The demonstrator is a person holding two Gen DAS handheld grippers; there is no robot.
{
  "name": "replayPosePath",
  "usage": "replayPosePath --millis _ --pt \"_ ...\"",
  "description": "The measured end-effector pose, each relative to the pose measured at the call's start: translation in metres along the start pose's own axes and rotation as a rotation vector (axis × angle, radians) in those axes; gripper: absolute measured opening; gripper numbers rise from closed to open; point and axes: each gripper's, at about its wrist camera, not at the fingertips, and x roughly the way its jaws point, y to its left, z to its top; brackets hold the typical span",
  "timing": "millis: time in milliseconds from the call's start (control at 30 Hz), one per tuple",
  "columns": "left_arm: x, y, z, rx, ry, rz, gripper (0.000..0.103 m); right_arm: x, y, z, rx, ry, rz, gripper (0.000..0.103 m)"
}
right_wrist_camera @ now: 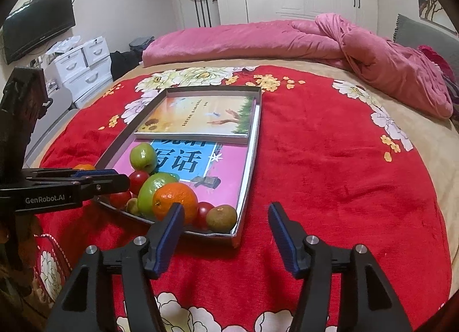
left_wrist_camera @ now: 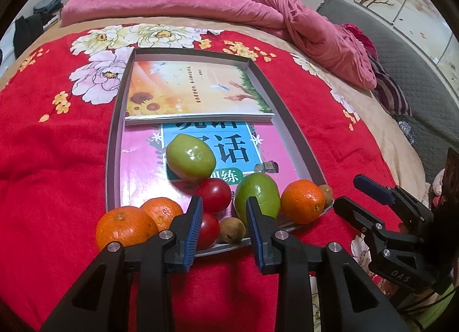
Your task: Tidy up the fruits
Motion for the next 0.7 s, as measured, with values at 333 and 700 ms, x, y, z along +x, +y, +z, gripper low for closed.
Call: replayPosePath --millis 333,700 --pt "-0.009 -0.002 0.001 0.000 -0.017 -0.003 0.047 -0.010 -0.002 0.003 0.016 -0.026 -0.020 0.072" --pt "-0.035 -0.009 0.003 -0.001 -0.061 0.002 0.064 -0.031 0.003 0.011 0.015 -0.080 -0.021 0.085"
